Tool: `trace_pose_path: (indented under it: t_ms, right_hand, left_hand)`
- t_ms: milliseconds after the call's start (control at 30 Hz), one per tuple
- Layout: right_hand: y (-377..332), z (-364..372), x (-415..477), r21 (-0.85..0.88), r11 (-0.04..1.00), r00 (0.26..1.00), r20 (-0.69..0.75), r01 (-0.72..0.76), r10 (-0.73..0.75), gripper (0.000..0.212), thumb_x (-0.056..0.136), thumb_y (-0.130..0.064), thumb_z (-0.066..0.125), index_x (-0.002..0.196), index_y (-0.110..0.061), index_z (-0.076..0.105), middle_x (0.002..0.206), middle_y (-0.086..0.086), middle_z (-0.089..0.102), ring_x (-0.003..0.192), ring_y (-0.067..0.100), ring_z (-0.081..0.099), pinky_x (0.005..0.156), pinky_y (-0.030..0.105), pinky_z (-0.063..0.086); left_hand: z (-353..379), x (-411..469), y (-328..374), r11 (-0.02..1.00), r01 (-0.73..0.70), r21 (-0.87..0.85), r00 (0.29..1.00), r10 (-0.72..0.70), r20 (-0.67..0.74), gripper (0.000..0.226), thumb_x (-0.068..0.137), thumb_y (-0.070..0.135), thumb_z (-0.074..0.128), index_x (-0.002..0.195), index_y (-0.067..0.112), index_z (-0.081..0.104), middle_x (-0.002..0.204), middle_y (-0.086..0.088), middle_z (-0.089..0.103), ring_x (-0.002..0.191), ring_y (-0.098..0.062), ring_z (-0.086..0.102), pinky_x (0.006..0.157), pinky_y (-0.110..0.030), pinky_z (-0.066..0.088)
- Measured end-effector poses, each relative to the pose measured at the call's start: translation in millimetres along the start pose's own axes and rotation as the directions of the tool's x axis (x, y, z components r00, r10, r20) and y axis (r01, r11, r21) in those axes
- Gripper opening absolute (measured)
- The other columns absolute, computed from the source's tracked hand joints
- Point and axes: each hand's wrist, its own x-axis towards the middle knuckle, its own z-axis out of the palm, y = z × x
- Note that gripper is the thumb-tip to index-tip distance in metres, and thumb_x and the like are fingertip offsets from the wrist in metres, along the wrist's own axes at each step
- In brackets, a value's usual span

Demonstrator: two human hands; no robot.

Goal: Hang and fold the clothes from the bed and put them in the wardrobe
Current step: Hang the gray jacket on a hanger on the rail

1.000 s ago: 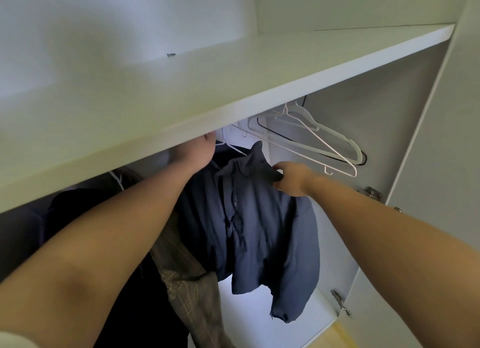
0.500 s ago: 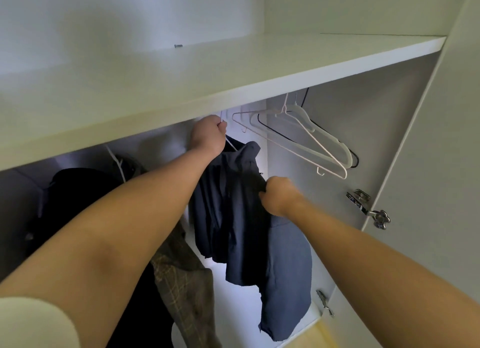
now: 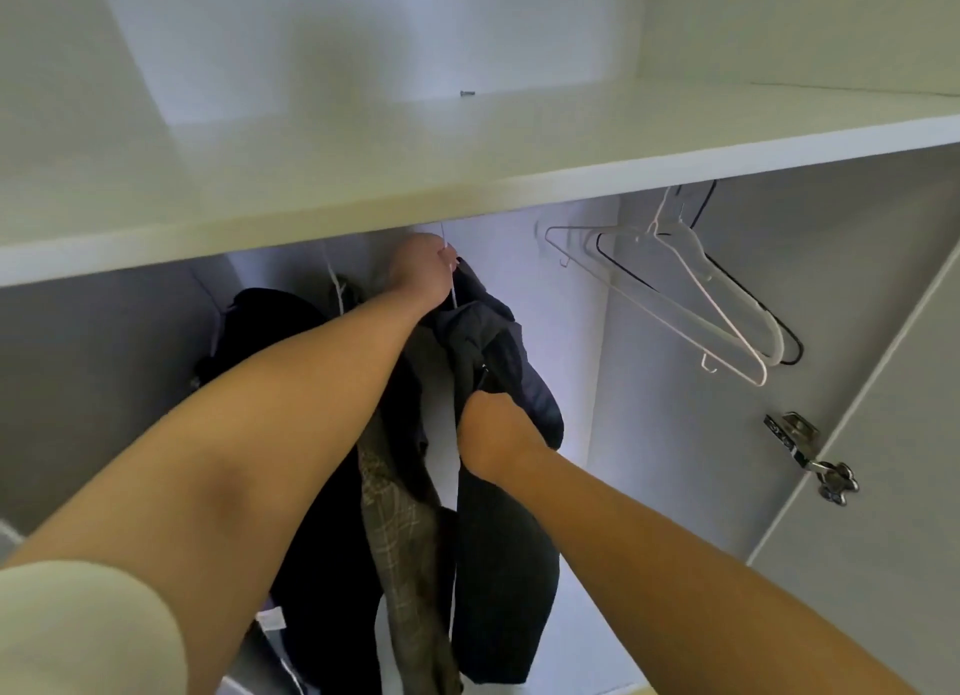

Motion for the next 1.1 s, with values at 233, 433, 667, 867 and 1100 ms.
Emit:
trace_pose_path:
  t_ms: [233, 433, 667, 867, 1100]
  right_hand:
    - [-36.5, 18.4, 1.4, 0.075, 0.992, 0.994, 0.028, 0.099, -0.101, 0.017, 0.099, -0.01, 0.056, 0.114, -0.003, 0.062, 0.101, 0.013, 0.067, 0.093, 0.028, 0.067, 0.084, 0.035, 0.056]
    - [-47.7, 35.7, 7.9, 0.151, 0.98, 0.991, -0.014, 0.133, -0.133, 0.02, 0.103, -0.017, 0.053, 0.117, -0.009, 0.064, 0.099, 0.006, 0.065, 0.088, 0.02, 0.064, 0.092, 0.031, 0.053]
    - [-35.2, 35.2, 6.7, 0.274, 0.957, 0.995, -0.028, 0.099, -0.095, 0.038, 0.106, -0.052, 0.035, 0.091, -0.021, 0.052, 0.075, -0.009, 0.052, 0.066, 0.008, 0.053, 0.079, 0.03, 0.051]
    - [9.4, 19.5, -4.4, 0.388, 0.922, 0.993, -0.102, -0.011, 0.055, 0.059, 0.105, -0.059, 0.021, 0.07, -0.022, 0.052, 0.068, -0.001, 0.059, 0.065, 0.013, 0.061, 0.076, 0.029, 0.052]
    - [104.7, -7.7, -45.0, 0.746, 0.632, 0.841, -0.194, -0.207, 0.504, 0.043, 0.108, -0.042, 0.035, 0.104, -0.013, 0.066, 0.101, 0.003, 0.069, 0.09, 0.021, 0.069, 0.091, 0.033, 0.057]
  left_hand:
    - [-36.2, -12.2, -33.7, 1.0, 0.0, 0.002, 0.999, 0.0, -0.036, 0.03, 0.104, 0.013, 0.05, 0.089, 0.002, 0.074, 0.104, -0.016, 0.074, 0.099, -0.031, 0.069, 0.094, -0.036, 0.054]
    - [-52.8, -20.1, -43.1, 0.989, 0.023, 0.144, 0.998, -0.013, -0.069, 0.037, 0.106, 0.022, 0.048, 0.093, -0.002, 0.075, 0.098, -0.02, 0.072, 0.092, -0.034, 0.066, 0.085, -0.041, 0.053]
    - [-52.4, -32.0, -27.5, 0.954, 0.09, 0.287, 0.992, -0.06, -0.113, 0.037, 0.105, 0.029, 0.049, 0.097, -0.001, 0.069, 0.097, -0.016, 0.07, 0.092, -0.033, 0.068, 0.071, -0.035, 0.048]
    - [-30.5, -81.6, 3.6, 0.817, -0.082, 0.57, 0.981, 0.168, -0.099, 0.025, 0.098, 0.027, 0.052, 0.112, 0.008, 0.059, 0.114, -0.013, 0.058, 0.104, -0.032, 0.057, 0.081, -0.038, 0.045]
    - [68.6, -144.2, 63.0, 0.988, -0.151, -0.033, 0.96, 0.154, 0.232, 0.022, 0.101, 0.031, 0.059, 0.099, 0.013, 0.07, 0.093, 0.003, 0.068, 0.085, -0.014, 0.064, 0.082, -0.027, 0.054]
